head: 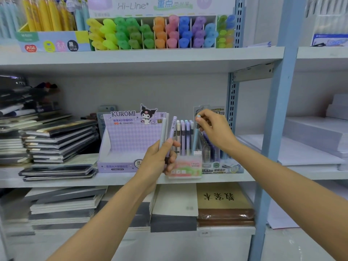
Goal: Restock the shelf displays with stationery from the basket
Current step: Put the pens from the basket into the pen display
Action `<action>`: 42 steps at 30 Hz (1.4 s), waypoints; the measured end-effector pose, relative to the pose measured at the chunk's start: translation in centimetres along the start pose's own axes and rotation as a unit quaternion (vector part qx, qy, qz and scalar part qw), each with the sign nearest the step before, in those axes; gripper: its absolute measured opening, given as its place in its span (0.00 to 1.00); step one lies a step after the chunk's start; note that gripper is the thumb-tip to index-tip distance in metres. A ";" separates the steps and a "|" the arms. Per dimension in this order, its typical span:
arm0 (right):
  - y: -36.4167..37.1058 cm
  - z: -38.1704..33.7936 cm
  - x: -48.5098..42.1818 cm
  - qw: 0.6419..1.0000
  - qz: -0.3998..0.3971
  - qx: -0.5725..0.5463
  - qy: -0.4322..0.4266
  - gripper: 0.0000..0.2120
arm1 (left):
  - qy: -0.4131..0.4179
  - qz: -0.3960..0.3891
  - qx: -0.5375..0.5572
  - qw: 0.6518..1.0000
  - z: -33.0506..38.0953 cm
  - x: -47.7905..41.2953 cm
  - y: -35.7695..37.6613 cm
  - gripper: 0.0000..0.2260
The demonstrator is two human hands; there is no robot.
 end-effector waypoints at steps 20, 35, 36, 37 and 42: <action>1.4 -4.7 1.2 0.950 -0.095 -0.298 0.013 0.08 | 0.009 -0.038 -0.016 0.999 0.7 0.6 0.7 0.14; 1.1 -3.3 4.3 0.923 -0.155 -0.341 0.083 0.04 | 0.061 0.160 0.239 0.956 2.5 2.2 -4.3 0.08; 1.4 -3.5 4.7 0.924 -0.162 -0.339 0.075 0.03 | 0.074 0.165 0.245 0.952 2.8 2.3 -4.2 0.08; 1.7 -3.7 5.0 0.922 -0.166 -0.343 0.069 0.03 | 0.086 0.168 0.248 0.950 3.1 2.4 -3.9 0.07; 2.4 -5.0 5.8 0.926 -0.209 -0.311 0.050 0.07 | 0.105 0.189 0.195 0.957 4.6 2.8 -3.1 0.09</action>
Point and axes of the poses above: each hand's wrist, its own x-axis away from the middle knuckle, its own y-axis out of the palm, z = x × y, the point moved 7 cm from there along -x, towards the middle knuckle, and after that the axes turned 5 degrees about -z, right-handed, at the moved point
